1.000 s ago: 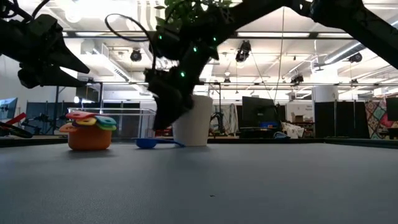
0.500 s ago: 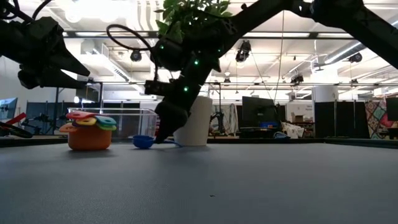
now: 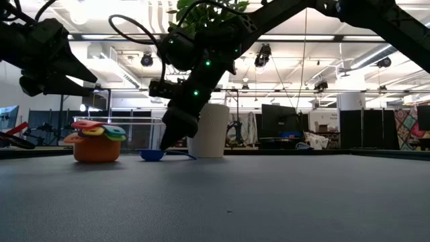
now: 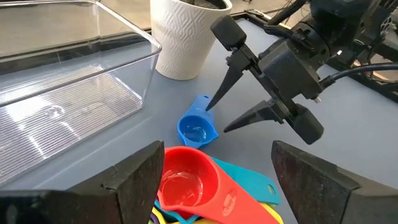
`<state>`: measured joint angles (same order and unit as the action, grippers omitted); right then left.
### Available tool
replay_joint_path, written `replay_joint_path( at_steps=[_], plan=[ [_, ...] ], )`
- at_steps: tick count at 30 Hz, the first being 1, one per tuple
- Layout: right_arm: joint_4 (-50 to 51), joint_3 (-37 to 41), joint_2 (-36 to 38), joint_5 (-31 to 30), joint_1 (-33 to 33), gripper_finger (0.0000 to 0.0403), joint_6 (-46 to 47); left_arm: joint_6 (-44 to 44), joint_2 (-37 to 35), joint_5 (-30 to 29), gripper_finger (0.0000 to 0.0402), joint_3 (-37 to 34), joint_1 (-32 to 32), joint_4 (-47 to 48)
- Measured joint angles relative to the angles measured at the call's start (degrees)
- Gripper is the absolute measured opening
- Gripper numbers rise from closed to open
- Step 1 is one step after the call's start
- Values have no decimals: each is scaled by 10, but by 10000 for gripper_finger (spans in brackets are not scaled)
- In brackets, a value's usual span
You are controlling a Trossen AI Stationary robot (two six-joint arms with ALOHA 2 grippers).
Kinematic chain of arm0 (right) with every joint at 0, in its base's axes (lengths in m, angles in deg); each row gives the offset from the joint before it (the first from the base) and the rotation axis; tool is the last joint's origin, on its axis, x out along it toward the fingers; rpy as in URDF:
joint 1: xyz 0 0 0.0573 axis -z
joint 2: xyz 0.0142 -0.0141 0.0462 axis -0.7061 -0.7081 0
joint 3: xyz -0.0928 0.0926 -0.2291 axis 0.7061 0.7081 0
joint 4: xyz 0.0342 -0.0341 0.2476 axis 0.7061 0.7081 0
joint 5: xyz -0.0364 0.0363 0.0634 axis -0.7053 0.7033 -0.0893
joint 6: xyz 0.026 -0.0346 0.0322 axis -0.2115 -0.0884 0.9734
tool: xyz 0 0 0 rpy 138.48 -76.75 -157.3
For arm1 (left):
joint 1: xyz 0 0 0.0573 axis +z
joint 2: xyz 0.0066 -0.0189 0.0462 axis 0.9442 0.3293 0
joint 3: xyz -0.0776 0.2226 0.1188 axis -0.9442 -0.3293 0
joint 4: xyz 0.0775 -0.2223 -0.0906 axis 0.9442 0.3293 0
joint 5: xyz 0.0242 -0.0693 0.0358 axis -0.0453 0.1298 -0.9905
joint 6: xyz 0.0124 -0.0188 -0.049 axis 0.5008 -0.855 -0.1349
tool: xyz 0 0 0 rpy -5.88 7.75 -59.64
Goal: Nest measuring cups in basket
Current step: Stack the blue measuring cup on top of the red measuring cup
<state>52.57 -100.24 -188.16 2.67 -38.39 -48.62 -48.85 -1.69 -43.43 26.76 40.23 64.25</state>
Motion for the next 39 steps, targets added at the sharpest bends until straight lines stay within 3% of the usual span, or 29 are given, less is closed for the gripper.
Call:
replay_joint_path(
  at_steps=[23, 27, 33, 39],
  plan=[
    [-38, 0, -30, 5, 0, 165, -39, 2, 0, 11, 278, -1, 0, 0],
    [-44, -5, -40, 3, 0, 127, -40, 2, 1, 11, 278, -1, 0, 0],
    [-38, -11, -44, 2, 0, 26, -15, 2, 2, 11, 278, -1, 0, -2],
    [7, -62, -42, 2, -2, 11, 46, 2, 2, 11, 278, -1, 0, 0]
  ],
)
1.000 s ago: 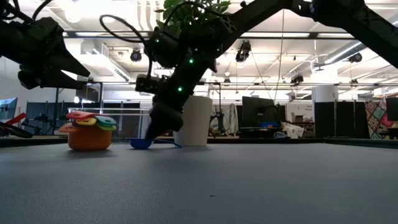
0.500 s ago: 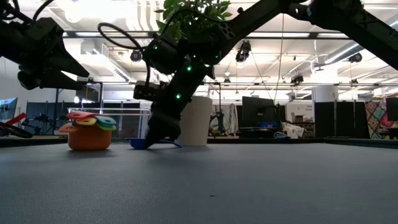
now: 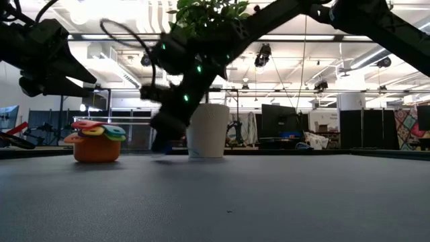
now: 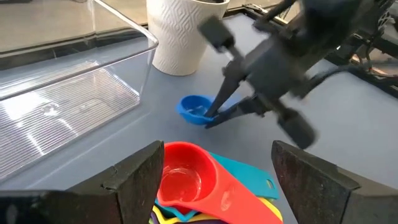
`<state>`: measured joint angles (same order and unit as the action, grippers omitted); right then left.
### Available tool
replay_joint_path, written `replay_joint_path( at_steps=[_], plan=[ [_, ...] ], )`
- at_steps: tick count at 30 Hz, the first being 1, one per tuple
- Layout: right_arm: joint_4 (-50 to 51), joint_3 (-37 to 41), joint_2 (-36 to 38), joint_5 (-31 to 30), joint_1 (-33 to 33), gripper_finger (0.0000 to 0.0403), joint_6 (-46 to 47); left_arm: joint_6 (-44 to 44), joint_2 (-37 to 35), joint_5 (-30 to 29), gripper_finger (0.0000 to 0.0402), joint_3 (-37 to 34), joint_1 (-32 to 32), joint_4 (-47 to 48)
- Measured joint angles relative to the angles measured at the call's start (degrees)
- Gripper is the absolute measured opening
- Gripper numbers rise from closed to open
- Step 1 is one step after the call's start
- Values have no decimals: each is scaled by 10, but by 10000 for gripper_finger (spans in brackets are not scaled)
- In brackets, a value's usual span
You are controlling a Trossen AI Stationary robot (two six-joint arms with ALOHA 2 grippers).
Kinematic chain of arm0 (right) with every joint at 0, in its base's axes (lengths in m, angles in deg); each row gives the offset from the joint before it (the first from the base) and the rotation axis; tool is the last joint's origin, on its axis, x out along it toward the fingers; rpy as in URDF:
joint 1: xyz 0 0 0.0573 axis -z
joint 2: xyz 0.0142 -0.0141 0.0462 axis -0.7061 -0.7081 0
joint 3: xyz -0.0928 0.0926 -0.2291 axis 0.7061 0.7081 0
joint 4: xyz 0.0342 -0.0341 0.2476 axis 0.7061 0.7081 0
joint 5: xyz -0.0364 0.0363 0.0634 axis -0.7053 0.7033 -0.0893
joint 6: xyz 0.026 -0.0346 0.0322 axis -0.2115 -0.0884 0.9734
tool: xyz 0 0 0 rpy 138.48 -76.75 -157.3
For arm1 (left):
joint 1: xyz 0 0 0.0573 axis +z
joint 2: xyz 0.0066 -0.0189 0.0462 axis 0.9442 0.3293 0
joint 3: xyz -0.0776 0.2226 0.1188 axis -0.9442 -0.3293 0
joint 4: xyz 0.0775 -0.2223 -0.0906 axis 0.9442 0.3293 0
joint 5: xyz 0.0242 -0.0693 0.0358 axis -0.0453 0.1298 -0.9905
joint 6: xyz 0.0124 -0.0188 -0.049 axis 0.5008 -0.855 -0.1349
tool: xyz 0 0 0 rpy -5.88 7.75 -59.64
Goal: Nest measuring cups in basket
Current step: Stack the blue measuring cup on top of the red measuring cup
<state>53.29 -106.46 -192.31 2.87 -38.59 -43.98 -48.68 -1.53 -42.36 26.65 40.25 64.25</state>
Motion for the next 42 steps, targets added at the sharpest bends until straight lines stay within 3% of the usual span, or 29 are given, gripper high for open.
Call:
replay_joint_path(
  at_steps=[9, 15, 26, 42],
  plan=[
    [20, -99, 5, 8, -23, 10, 82, 12, -22, -31, 271, 32, 0, 61],
    [-22, -129, 1, 84, -29, 9, 144, 56, -43, -42, 255, 54, 0, 75],
    [-78, -128, -8, 128, -25, 9, 195, 57, -57, -42, 249, 48, 0, 61],
    [-129, -102, -10, 129, -23, 11, 193, 59, -55, -45, 249, 47, 0, 48]
  ],
)
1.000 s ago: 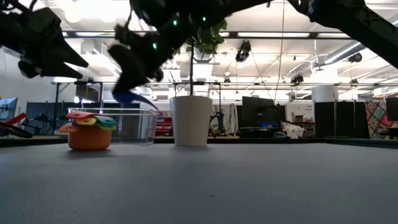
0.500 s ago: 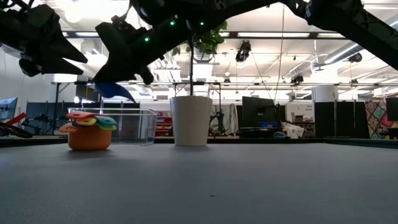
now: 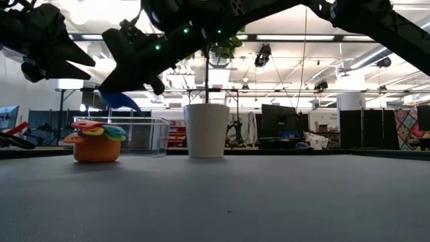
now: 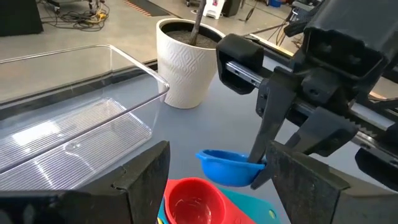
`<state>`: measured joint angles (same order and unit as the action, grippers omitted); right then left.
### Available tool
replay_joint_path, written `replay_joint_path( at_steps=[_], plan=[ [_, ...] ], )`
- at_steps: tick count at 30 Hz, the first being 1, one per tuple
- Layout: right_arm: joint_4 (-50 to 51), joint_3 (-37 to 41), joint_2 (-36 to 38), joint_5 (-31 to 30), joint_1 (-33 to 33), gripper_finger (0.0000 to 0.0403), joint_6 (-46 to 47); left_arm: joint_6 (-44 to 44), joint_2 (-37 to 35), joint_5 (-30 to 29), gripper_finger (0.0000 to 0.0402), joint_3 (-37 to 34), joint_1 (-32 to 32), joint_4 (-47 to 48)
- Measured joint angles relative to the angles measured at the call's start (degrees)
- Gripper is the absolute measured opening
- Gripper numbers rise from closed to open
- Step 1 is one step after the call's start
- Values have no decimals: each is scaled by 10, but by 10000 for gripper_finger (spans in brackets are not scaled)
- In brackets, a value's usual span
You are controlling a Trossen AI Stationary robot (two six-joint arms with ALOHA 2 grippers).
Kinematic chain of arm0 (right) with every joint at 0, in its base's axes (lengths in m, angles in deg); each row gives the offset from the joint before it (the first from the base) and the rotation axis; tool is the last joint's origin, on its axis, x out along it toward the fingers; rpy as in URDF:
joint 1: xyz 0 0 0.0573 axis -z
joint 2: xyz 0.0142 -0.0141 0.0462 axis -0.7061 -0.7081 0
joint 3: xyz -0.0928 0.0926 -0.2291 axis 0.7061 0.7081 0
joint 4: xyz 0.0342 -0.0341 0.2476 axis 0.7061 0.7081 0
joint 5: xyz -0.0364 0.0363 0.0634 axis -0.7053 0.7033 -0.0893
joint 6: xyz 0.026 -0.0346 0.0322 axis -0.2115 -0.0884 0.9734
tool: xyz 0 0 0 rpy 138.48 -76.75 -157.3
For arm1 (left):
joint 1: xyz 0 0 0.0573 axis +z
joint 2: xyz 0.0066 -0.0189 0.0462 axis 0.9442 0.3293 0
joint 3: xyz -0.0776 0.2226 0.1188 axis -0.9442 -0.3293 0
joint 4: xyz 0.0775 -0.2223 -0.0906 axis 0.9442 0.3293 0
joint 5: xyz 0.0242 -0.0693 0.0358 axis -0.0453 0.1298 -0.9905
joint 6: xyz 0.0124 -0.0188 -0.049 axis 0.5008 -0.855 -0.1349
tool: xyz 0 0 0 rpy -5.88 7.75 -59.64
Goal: Nest measuring cups in basket
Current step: Stack the blue measuring cup on top of the red measuring cup
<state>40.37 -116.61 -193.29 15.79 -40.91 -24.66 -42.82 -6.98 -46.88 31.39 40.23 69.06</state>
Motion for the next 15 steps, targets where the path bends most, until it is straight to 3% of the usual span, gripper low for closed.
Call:
replay_joint_path(
  at_steps=[10, 15],
  plan=[
    [-38, 0, -36, 15, 0, 18, 1, 0, 0, 0, 249, 0, 0, -1],
    [-41, 0, -36, 40, 0, 50, -4, 0, 0, 0, 249, 0, 0, -2]
  ],
)
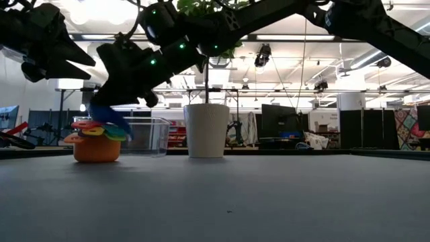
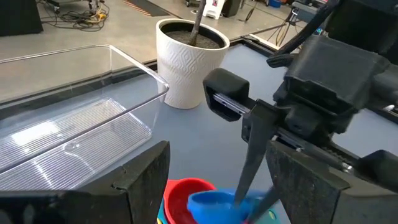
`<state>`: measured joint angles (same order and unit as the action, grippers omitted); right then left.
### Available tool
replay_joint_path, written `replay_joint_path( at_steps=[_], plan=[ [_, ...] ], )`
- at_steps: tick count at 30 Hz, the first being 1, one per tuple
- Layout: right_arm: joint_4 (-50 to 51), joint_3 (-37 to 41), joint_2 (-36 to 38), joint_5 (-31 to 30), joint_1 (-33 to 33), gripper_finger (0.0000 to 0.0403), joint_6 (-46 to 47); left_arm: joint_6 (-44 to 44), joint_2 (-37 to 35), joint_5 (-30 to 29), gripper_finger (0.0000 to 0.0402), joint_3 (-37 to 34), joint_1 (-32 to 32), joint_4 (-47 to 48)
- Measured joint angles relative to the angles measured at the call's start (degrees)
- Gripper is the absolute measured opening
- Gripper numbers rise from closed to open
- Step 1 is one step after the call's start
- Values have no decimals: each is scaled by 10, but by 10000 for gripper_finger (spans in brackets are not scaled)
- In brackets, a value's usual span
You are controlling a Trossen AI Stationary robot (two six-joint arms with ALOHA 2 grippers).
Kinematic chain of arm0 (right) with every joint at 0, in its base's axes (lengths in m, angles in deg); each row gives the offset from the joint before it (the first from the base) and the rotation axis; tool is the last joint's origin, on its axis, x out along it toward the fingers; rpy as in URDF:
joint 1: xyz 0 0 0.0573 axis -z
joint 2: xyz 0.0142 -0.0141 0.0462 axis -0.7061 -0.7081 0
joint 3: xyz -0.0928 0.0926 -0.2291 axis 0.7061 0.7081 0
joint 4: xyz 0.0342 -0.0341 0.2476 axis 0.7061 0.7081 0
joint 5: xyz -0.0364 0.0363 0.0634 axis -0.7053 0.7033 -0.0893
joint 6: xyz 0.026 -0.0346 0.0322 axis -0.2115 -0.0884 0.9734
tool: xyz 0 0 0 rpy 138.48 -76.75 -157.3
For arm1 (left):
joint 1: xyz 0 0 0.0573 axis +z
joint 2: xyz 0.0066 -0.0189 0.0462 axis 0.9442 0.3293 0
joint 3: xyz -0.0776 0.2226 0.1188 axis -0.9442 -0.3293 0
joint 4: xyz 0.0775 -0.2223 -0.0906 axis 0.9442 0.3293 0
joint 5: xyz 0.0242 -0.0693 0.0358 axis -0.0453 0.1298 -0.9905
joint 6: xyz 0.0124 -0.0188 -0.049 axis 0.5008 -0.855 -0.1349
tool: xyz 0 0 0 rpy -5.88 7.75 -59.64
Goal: Nest measuring cups in basket
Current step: Stack the blue measuring cup on top of the red measuring cup
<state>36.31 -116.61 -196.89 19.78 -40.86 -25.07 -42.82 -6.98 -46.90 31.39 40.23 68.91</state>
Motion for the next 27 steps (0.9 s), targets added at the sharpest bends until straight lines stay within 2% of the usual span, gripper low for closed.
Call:
replay_joint_path(
  at_steps=[3, 9, 13, 21, 27],
  plan=[
    [1, 0, 1, 19, 0, 85, 0, 0, 0, 0, 249, 0, 0, 0],
    [3, 0, 6, 21, -1, 161, 0, -2, 0, 0, 249, 0, 0, 0],
    [41, 0, 24, 20, 0, 191, -14, -5, 0, 9, 249, 0, 0, 0],
    [178, 1, 79, -12, 0, 188, -51, -30, 5, 25, 249, -23, 0, -11],
    [173, 32, 80, -16, -1, 168, -50, -57, 27, 30, 249, -72, 0, -72]
  ],
)
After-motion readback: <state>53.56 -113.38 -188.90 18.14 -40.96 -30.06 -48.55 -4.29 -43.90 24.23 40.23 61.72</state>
